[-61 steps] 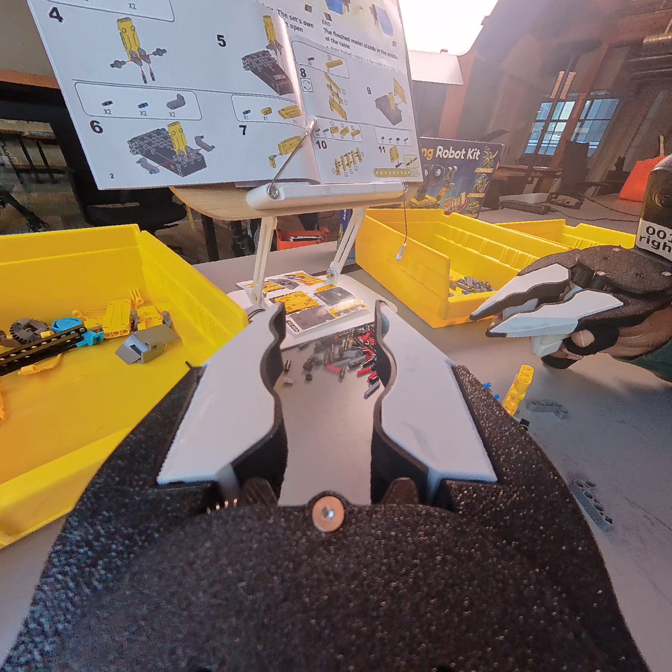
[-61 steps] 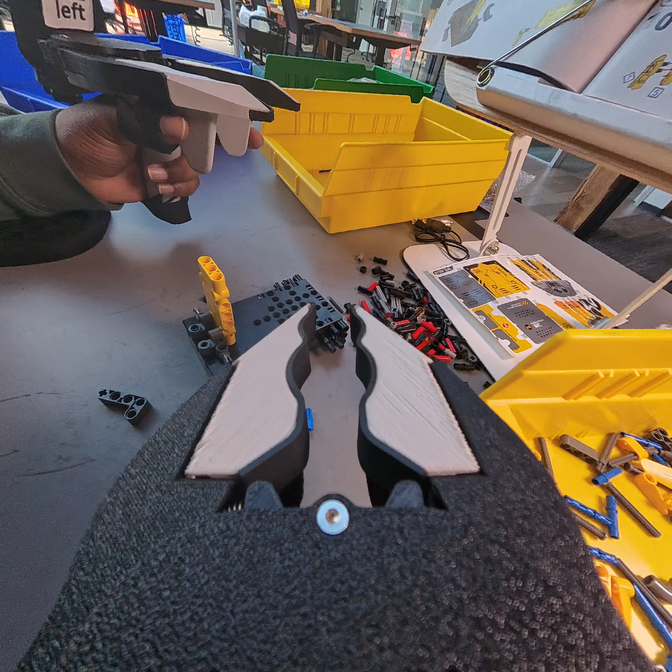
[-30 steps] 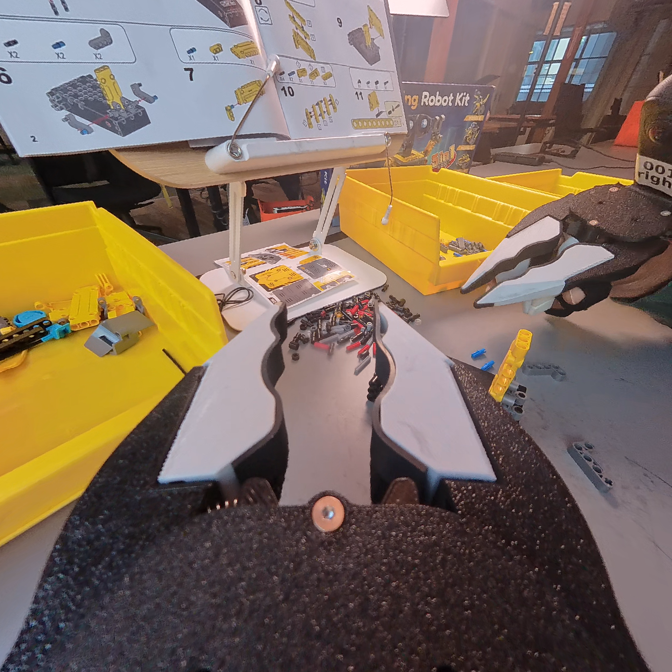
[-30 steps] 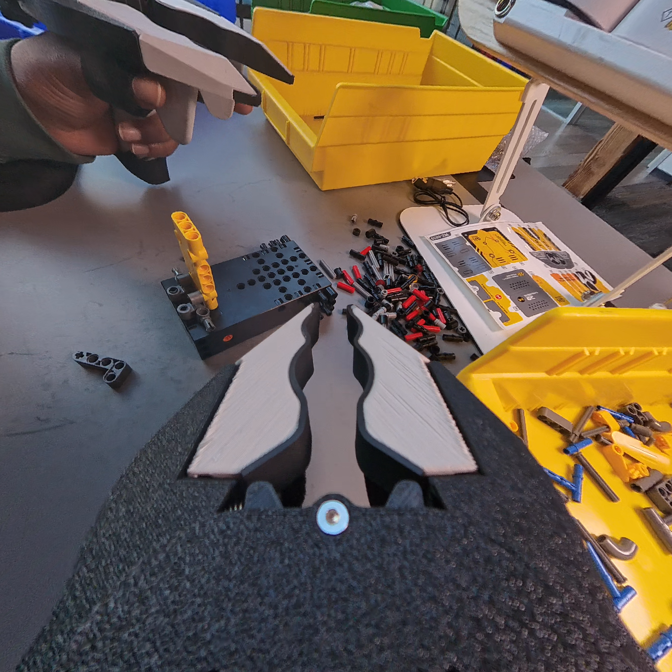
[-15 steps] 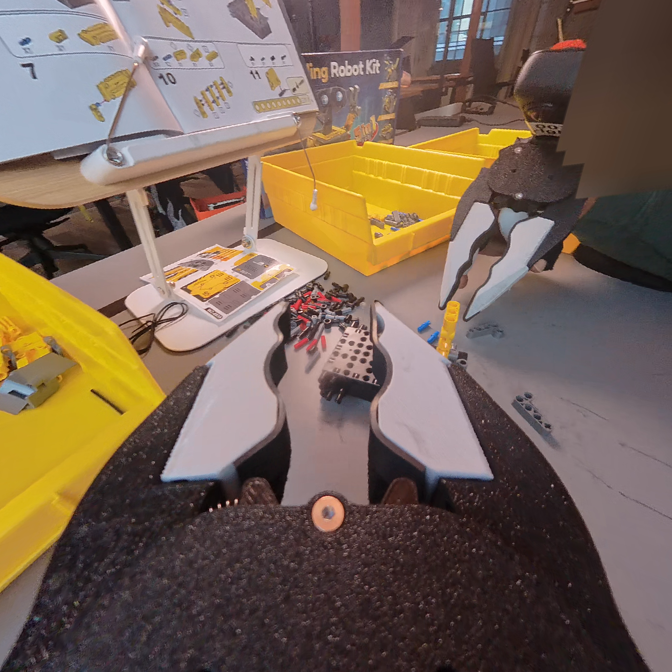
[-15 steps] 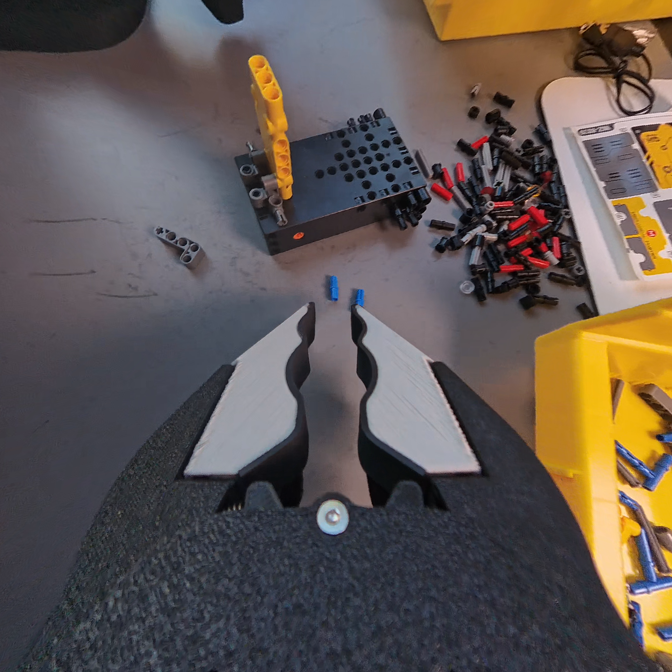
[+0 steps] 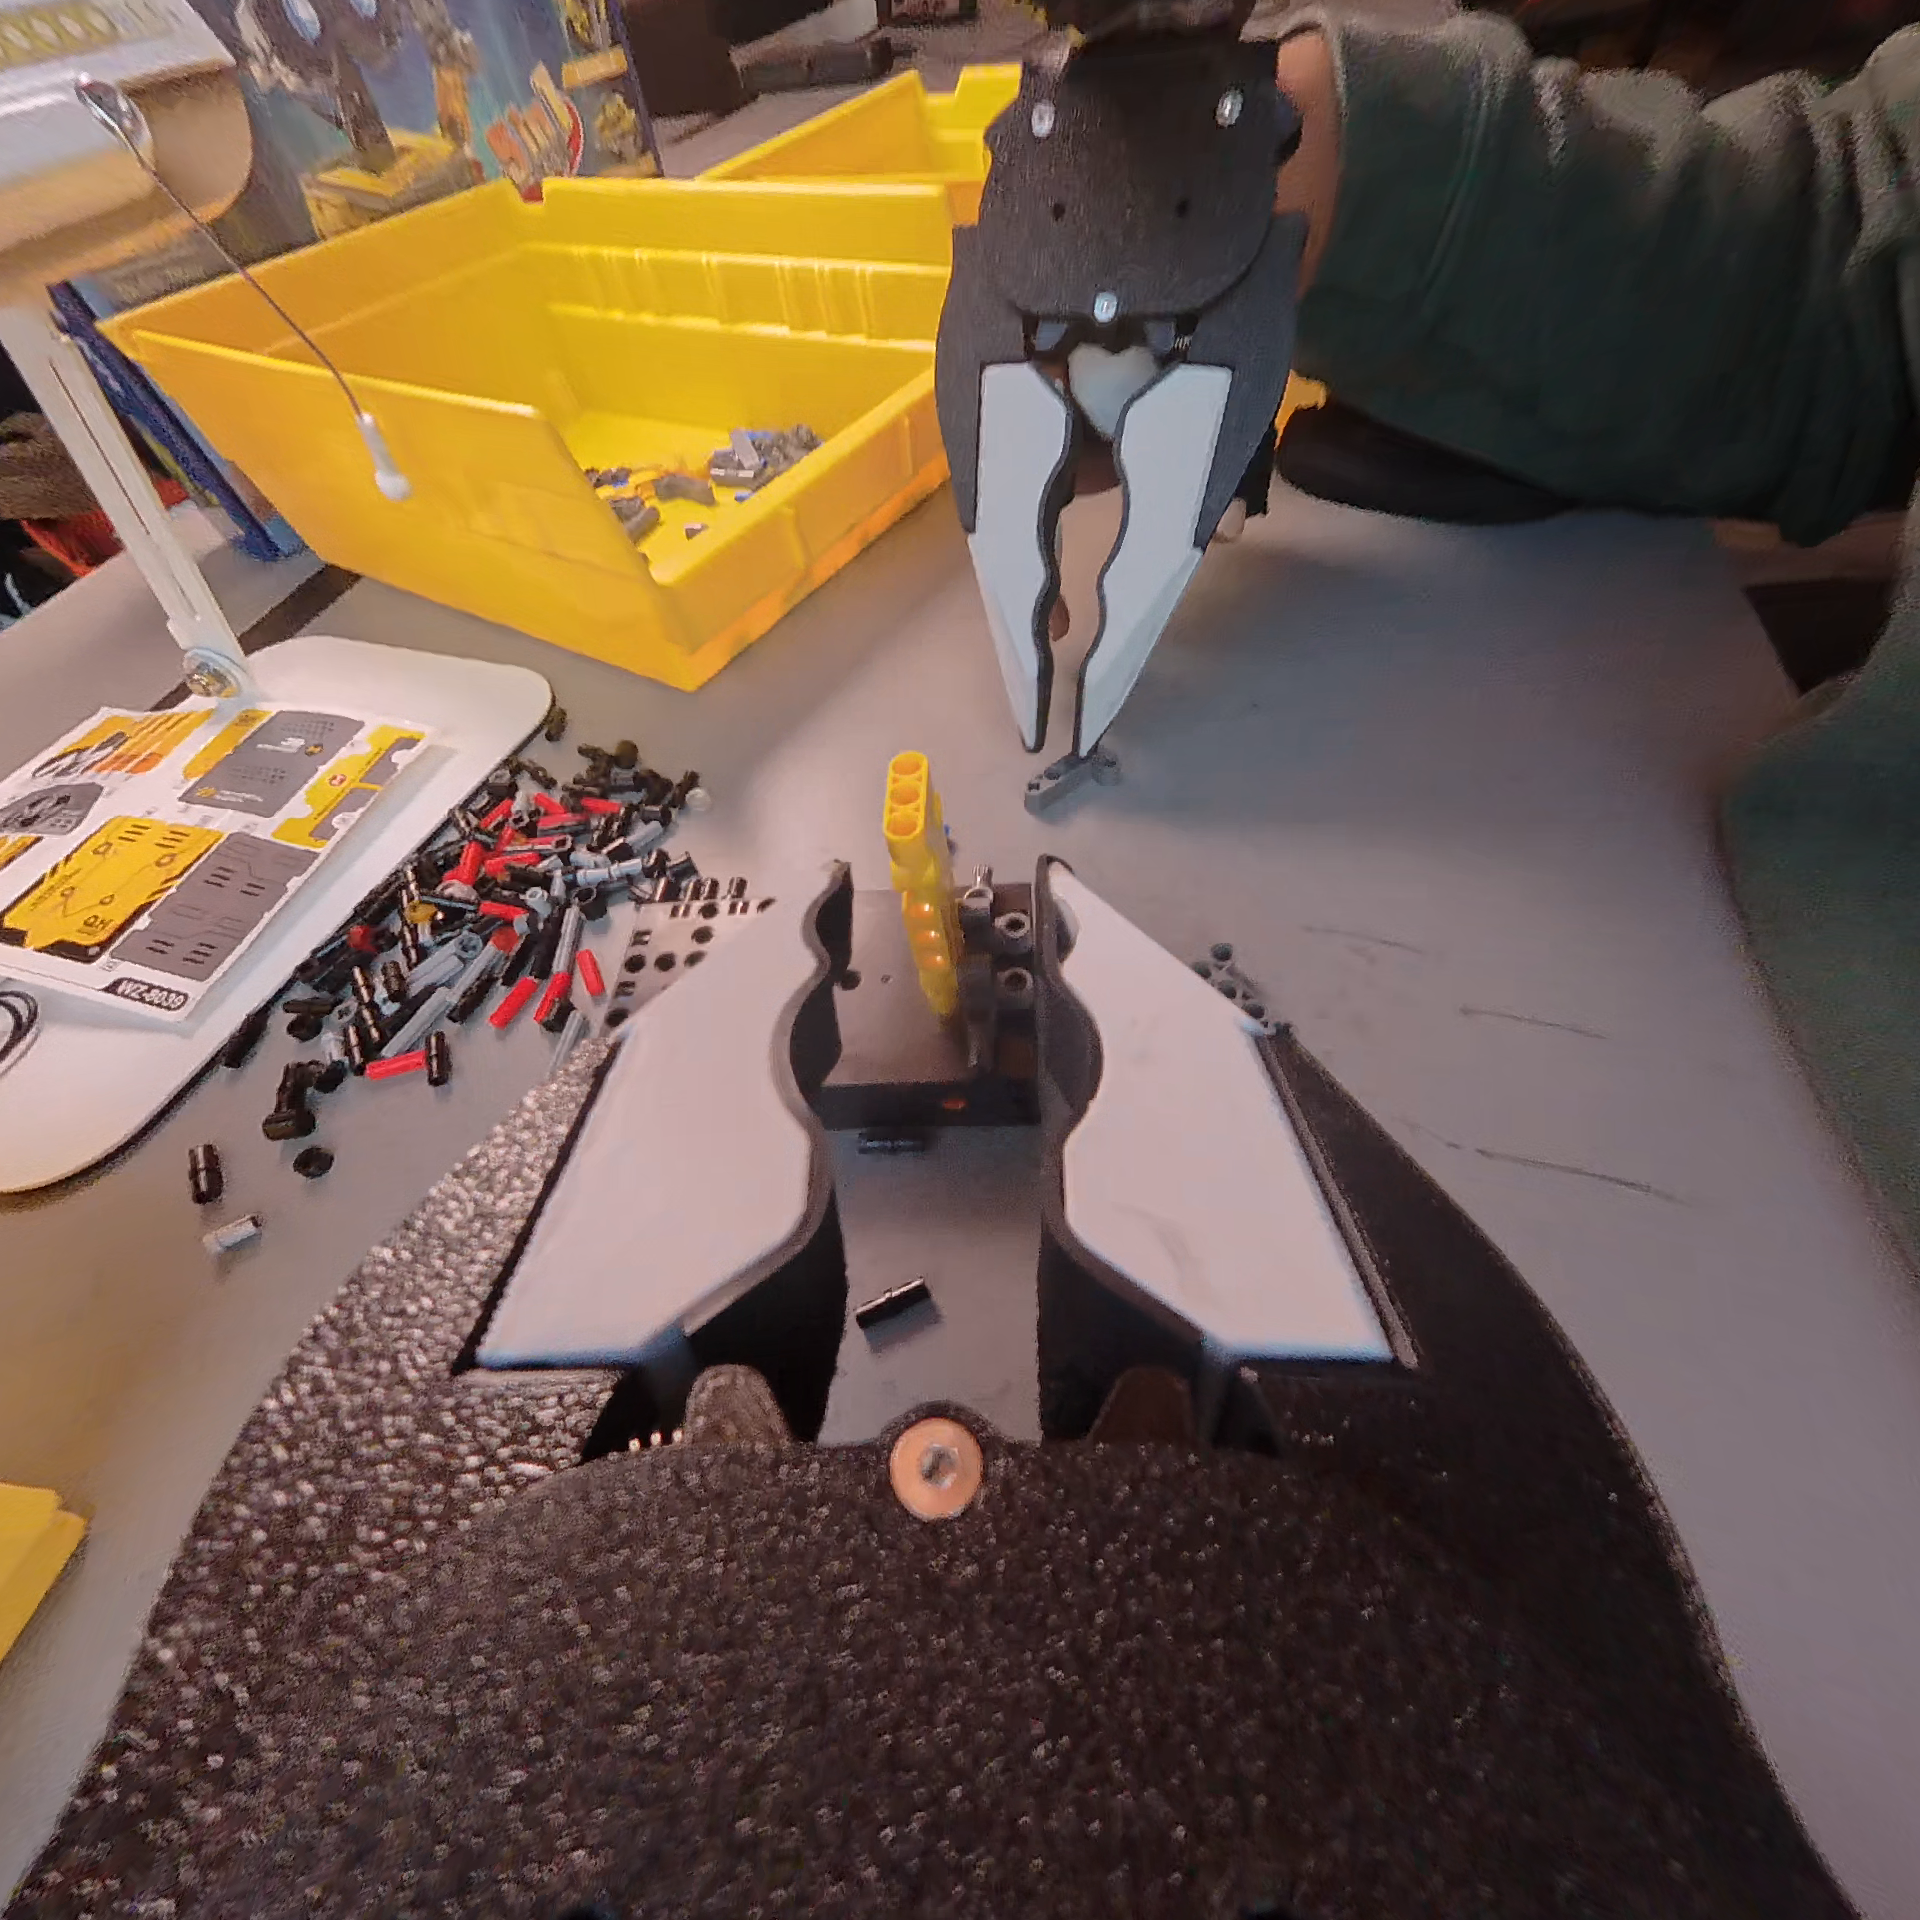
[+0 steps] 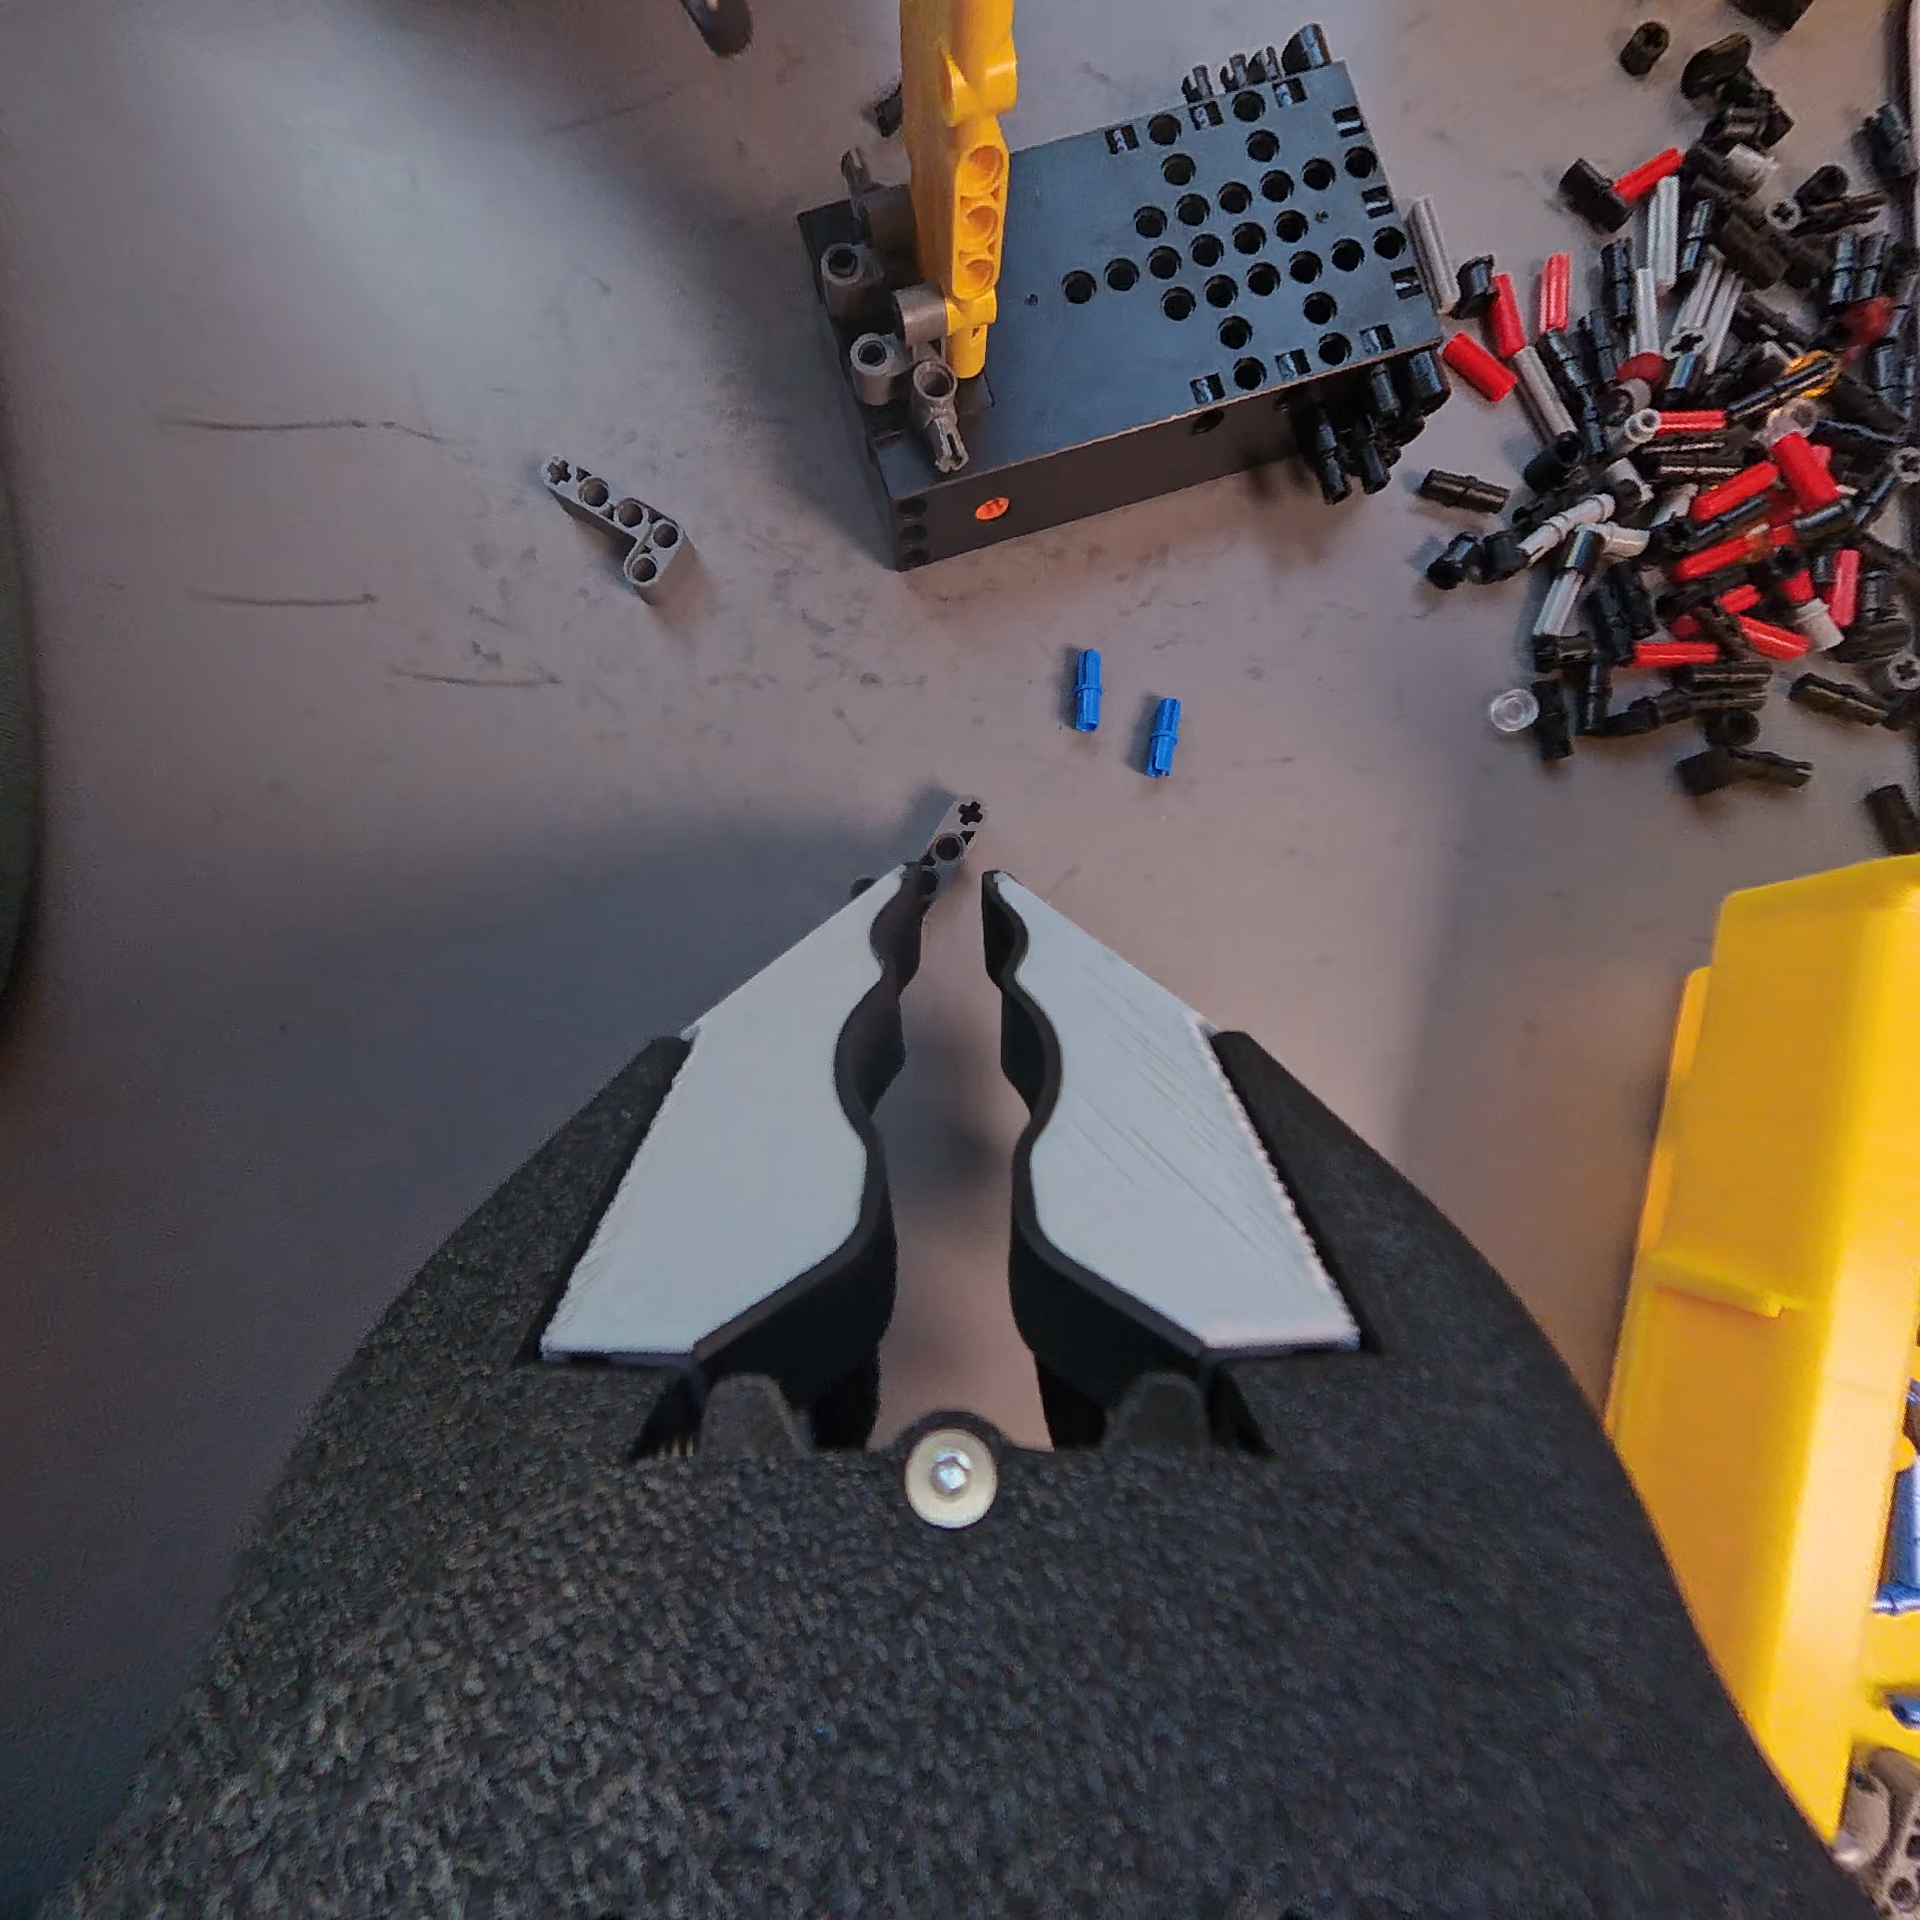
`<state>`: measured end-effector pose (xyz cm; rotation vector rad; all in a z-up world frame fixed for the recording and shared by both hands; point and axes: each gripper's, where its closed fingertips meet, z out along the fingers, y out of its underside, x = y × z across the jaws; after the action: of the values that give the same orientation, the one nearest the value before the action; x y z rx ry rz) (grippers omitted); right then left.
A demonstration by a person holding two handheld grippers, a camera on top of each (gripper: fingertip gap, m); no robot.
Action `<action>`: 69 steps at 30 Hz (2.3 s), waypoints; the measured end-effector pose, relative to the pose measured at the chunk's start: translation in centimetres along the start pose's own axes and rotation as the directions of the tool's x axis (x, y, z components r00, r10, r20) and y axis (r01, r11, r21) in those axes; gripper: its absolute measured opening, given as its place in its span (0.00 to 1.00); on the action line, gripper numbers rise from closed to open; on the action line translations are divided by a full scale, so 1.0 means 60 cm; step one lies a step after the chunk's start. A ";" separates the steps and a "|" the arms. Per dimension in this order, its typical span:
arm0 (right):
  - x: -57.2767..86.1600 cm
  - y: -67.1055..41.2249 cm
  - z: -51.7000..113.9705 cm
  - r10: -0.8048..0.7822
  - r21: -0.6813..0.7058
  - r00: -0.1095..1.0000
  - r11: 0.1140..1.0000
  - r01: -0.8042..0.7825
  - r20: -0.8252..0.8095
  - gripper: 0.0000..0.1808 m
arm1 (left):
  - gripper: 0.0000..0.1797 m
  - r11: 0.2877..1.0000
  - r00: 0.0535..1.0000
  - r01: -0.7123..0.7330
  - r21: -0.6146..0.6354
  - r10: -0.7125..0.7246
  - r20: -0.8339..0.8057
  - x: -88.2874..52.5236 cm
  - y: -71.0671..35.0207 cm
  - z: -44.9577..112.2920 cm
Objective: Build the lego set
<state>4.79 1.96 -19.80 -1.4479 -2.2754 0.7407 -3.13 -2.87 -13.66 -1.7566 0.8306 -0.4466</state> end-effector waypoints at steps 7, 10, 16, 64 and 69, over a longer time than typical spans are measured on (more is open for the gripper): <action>-0.003 0.003 -0.002 0.008 -0.007 1.000 1.000 -0.008 0.014 0.00 | 0.05 0.990 0.998 -0.055 -0.127 0.060 0.035 -0.006 0.032 0.006; -0.008 0.001 -0.002 -0.005 -0.001 1.000 1.000 0.005 0.027 0.01 | 0.04 0.989 0.998 -0.056 -0.134 0.058 0.012 -0.006 0.035 -0.002; -0.005 -0.003 -0.014 -0.012 0.019 1.000 1.000 0.012 0.010 0.04 | 0.06 0.984 0.996 -0.090 -0.154 0.086 -0.032 -0.010 0.042 -0.028; -0.029 -0.242 -0.115 0.008 0.828 1.000 0.561 0.013 -0.021 0.17 | 0.15 0.814 0.847 0.514 0.271 -0.432 -0.309 0.008 -0.096 -0.050; -0.046 -0.259 -0.104 0.006 0.853 1.000 0.521 -0.005 0.002 0.17 | 0.15 0.703 0.723 0.662 0.259 -0.508 -0.468 0.025 -0.112 -0.047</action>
<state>-1.98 -4.36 -5.60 -0.9200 -1.4418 1.5690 -1.86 -4.75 -6.56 -1.5204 0.3303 -1.3309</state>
